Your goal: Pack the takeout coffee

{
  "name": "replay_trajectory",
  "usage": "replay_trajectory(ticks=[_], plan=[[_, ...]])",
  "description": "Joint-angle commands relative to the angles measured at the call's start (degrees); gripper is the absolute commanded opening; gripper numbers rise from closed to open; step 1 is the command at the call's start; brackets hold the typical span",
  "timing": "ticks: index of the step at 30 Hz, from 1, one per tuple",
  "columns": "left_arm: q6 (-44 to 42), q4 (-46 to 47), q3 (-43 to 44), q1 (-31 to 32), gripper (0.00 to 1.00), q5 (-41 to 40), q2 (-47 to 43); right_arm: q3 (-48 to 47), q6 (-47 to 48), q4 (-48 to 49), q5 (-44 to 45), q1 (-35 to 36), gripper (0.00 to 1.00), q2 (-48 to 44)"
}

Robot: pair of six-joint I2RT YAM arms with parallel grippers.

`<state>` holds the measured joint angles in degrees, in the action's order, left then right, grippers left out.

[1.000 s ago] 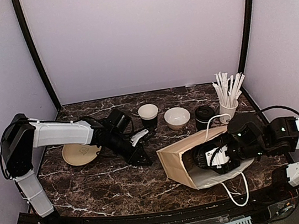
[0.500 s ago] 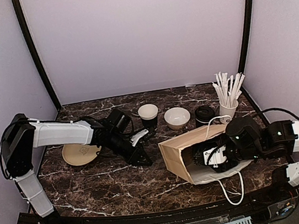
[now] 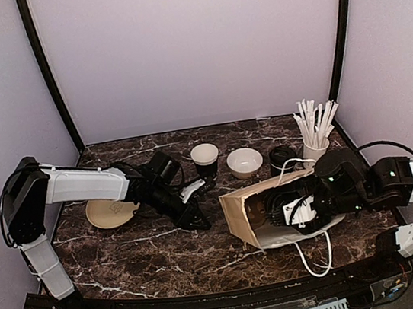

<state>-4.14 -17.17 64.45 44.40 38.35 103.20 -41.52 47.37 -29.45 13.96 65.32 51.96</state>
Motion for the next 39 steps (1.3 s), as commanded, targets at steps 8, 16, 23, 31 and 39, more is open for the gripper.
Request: replay_trajectory(ticks=[8,16,23,31,39], plan=[[-0.98,1.76,-2.15,-0.23,0.18,1.3,-1.68,-0.94,-0.05,1.32,7.94,-0.35,0.57,2.08],[-1.04,1.69,-2.3,-0.28,0.19,1.47,-1.85,0.29,-0.53,2.61,8.64,-0.45,0.57,3.77],[-1.04,1.85,-2.47,-0.27,0.19,1.69,-1.77,1.13,-0.18,4.83,7.92,-1.97,0.57,4.98],[-0.98,2.13,-2.91,-0.26,0.19,1.75,-2.02,2.19,0.62,6.94,4.76,-6.05,0.57,6.43],[-0.87,2.06,-3.17,-0.28,0.19,1.8,-2.27,2.31,2.26,10.2,1.97,-8.43,0.57,8.08]])
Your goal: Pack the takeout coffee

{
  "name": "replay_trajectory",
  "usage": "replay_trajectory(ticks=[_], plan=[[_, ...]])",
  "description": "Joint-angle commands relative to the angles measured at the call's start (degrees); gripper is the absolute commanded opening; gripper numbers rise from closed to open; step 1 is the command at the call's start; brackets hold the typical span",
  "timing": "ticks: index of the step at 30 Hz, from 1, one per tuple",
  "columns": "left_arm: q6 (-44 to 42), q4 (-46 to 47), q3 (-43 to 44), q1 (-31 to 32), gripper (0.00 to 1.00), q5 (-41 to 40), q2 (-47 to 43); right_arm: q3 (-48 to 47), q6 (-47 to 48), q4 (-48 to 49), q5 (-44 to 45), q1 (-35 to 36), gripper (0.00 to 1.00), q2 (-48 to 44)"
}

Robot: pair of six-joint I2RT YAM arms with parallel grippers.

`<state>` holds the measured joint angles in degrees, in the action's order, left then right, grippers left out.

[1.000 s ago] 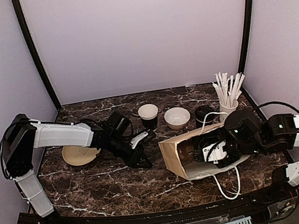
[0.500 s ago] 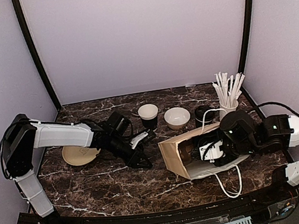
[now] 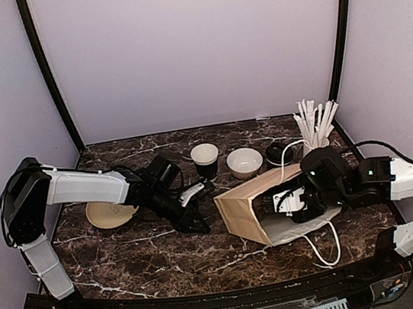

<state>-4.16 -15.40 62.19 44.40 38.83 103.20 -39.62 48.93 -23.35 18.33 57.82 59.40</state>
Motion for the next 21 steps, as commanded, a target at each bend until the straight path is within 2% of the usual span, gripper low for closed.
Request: replay_trajectory(ticks=[1,16,21], plan=[[-0.85,0.28,-0.93,-0.28,0.19,1.27,-2.24,0.37,0.81,4.31,-2.42,-0.95,0.57,0.85],[-0.58,0.4,-1.49,-0.41,0.19,1.14,-3.43,-8.08,-2.25,-4.95,-9.66,-2.57,0.56,5.49],[-0.67,0.4,-1.63,-0.52,0.19,0.88,-3.77,-8.54,-3.6,-5.08,-10.86,-3.59,0.55,6.32]])
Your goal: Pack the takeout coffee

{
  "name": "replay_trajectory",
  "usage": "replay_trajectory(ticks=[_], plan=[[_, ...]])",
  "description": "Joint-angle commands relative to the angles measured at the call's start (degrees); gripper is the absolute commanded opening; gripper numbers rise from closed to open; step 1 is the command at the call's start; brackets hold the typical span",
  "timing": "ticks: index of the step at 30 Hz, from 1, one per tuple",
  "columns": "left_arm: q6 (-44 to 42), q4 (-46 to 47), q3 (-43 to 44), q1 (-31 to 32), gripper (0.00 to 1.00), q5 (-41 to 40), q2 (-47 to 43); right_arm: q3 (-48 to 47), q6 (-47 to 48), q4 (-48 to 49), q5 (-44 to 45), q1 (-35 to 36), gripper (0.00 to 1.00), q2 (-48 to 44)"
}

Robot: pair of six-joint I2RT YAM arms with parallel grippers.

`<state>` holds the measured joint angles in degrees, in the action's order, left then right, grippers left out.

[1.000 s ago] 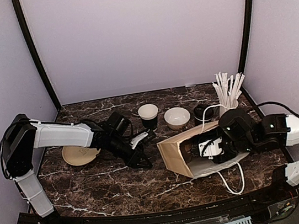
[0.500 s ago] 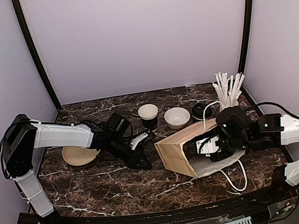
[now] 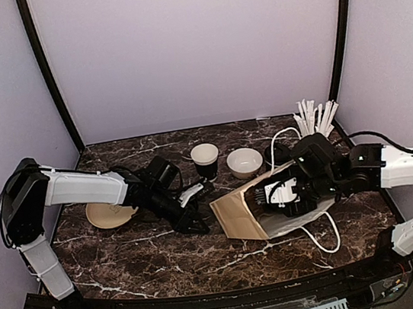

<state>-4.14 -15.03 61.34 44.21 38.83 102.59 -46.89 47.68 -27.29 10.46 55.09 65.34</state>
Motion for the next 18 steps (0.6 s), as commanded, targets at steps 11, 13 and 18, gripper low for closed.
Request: replay_trajectory(ticks=[11,13,18], plan=[[-0.87,-0.39,-0.75,-0.34,0.19,0.63,-2.93,6.21,6.33,3.03,-7.68,-0.86,0.56,-11.54],[-0.91,-0.36,-0.35,-0.35,0.19,0.8,-2.42,6.37,6.63,2.88,-7.57,-0.79,0.55,-11.82],[-1.15,-0.89,1.1,-0.35,0.19,1.29,-1.66,4.43,3.03,2.7,-7.4,-0.77,0.55,-9.51]])
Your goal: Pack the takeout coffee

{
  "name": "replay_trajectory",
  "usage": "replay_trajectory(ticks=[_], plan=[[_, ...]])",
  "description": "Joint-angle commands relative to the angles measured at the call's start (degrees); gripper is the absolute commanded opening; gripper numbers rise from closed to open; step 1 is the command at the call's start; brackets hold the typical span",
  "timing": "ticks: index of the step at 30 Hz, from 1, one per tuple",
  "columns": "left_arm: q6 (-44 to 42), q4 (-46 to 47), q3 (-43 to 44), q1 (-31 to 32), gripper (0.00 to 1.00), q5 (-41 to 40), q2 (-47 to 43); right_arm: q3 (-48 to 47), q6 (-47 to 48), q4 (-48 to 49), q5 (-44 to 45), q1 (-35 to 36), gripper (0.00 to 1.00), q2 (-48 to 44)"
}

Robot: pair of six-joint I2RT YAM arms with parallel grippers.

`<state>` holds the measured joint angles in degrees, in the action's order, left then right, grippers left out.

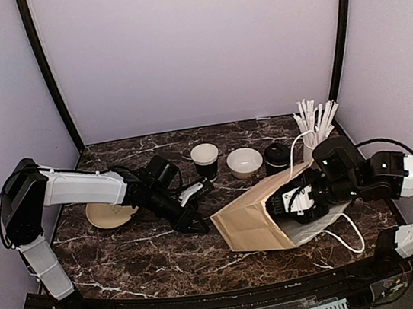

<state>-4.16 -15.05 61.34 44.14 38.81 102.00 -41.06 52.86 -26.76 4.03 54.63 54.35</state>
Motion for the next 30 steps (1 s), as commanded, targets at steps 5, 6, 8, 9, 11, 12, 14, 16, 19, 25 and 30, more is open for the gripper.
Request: replay_trajectory(ticks=[5,6,8,9,11,12,14,16,19,25,30], plan=[[-1.01,-1.43,1.43,-0.43,0.21,0.95,-1.28,-9.66,-9.4,-2.58,-1.13,-0.32,0.55,7.55],[-0.95,-1.58,1.24,-0.54,0.21,0.89,-1.6,-10.94,-10.64,-3.61,-1.18,-0.32,0.55,8.84],[-0.94,-2.08,0.6,-0.74,0.21,0.7,-2.71,-12.99,-11.39,-5.28,-1.55,-0.27,0.55,9.98],[-0.89,-2.26,-0.04,-0.79,0.21,0.6,-3.31,-13.75,-11.59,-5.38,-1.71,-0.31,0.55,10.34],[-0.85,-2.39,-0.44,-0.79,0.21,1.17,-4.87,-15.37,-11.68,-6.03,-2.6,-0.31,0.55,10.82],[-0.8,-2.37,-0.26,-0.8,0.21,1.61,-5.82,-16.61,-11.6,-7.02,-3.52,-0.27,0.55,11.31],[-0.19,-1.96,0.72,-0.81,0.21,3.73,-6.86,-19.75,-12.26,-9.31,-5.87,-0.29,0.55,13.47],[1.0,0.32,1.74,-0.74,0.21,5.47,-7.79,-23.24,-13.6,-11.65,-8.09,-0.42,0.56,15.38],[2.21,1.74,2.38,-0.75,0.22,5.73,-9.05,-27.76,-14.06,-16.55,-10.39,-0.47,0.55,19.49],[2.98,0.35,-0.51,-0.79,0.38,-3.03,-17.81,-31.99,-12.68,-22.38,-8.23,-0.46,0.54,24.32],[3.88,-6.83,2.2,-0.79,0.58,-15.58,-23.28,-36.12,-10.68,-24.25,-7.74,-0.43,0.54,26.93]])
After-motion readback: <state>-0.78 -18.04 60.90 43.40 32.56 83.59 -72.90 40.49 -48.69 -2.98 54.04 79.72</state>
